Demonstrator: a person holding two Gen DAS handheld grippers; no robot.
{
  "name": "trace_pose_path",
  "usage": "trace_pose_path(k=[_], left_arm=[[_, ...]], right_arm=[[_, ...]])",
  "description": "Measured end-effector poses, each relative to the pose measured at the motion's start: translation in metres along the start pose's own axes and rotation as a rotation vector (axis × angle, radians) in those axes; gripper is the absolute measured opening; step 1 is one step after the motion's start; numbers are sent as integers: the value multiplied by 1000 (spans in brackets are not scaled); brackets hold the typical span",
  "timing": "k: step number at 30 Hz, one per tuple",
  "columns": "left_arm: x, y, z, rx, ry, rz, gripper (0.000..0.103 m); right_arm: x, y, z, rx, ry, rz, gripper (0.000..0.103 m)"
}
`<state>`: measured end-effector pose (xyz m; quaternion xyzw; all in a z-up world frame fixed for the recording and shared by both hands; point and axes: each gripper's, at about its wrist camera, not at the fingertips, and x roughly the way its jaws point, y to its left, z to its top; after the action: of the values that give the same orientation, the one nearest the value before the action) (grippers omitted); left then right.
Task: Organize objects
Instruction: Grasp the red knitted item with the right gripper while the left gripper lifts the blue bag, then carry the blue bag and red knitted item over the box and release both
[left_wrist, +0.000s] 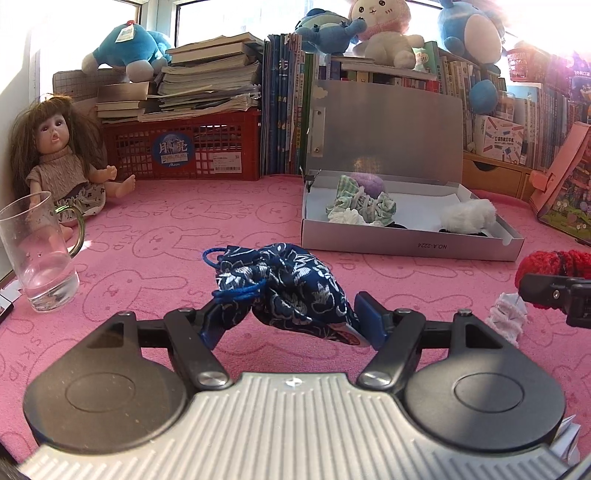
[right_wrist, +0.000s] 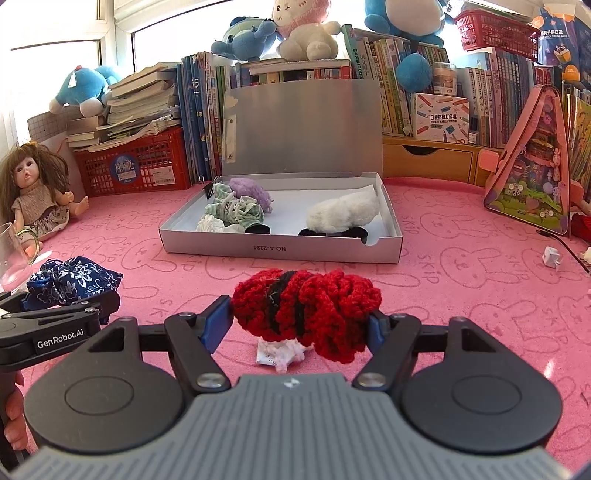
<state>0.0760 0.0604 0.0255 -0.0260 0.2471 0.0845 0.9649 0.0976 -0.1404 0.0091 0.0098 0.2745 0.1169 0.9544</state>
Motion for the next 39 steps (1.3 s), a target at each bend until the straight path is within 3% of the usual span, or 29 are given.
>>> trace_pose_path(k=[14,22,28,32,39], left_arm=[[32,-16,44,21,-6,-61,76],[72,-4,92,-43,14,-130,76],[102,-6,132,-67,-4,-170,76],[129,-11,153,-73,-1,-194,76],[180,-24,169,-24,-1,-166,76]], right_arm=[[22,-34,43,74,-29,-1,73],[42,-54,97,65,-67,27,73],[72,-72,127,96,-64,75,73],[96,-78,140,112,-48,59,73],[146,-79,148,122,-2,62,73]])
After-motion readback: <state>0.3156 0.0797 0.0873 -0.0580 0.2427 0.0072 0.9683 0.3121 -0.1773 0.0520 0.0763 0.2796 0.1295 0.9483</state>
